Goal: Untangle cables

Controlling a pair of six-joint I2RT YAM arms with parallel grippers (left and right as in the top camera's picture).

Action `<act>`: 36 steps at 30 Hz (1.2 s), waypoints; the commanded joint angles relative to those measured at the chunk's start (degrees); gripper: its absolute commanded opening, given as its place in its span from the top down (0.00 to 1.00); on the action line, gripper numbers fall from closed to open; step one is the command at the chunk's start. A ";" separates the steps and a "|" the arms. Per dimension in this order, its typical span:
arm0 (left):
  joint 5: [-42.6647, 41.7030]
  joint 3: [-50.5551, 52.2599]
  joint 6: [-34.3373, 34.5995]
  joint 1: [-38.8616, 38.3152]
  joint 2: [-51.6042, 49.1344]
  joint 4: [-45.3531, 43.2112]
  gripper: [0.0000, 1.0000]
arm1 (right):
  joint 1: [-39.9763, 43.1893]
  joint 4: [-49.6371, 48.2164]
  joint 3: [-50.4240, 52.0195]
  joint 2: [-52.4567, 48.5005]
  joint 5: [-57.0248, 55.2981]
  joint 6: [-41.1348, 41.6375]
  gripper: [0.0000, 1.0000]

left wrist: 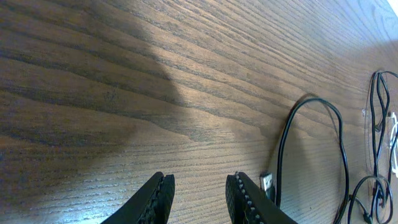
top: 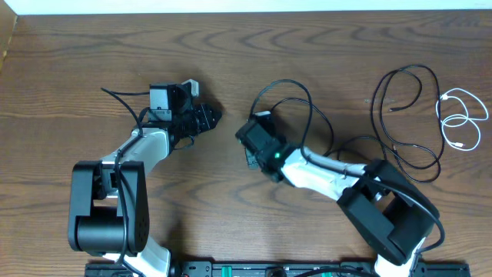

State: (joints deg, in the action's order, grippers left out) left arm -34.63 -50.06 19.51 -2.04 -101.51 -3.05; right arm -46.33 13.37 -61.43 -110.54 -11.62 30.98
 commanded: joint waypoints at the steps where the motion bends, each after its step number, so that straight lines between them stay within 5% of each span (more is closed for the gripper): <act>1: -0.92 0.24 -0.31 -0.13 0.33 -0.09 0.66 | 2.60 5.18 -2.10 -1.57 16.39 -4.85 0.99; 8: -0.92 0.24 -0.31 -0.13 0.33 -0.11 0.66 | 8.57 14.99 -9.55 0.81 29.14 -11.82 0.99; 25: -0.94 0.24 -0.31 -0.13 0.33 -0.26 0.66 | 15.67 17.68 -11.02 24.00 20.94 -25.00 0.99; 36: -0.94 0.24 -0.31 -0.13 0.33 -0.26 0.66 | 37.88 22.38 -11.02 37.00 26.21 -13.88 0.99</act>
State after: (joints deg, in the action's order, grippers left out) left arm -34.63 -50.06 19.51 -2.04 -101.51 -3.25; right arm -13.63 34.28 -71.48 -74.85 11.27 13.52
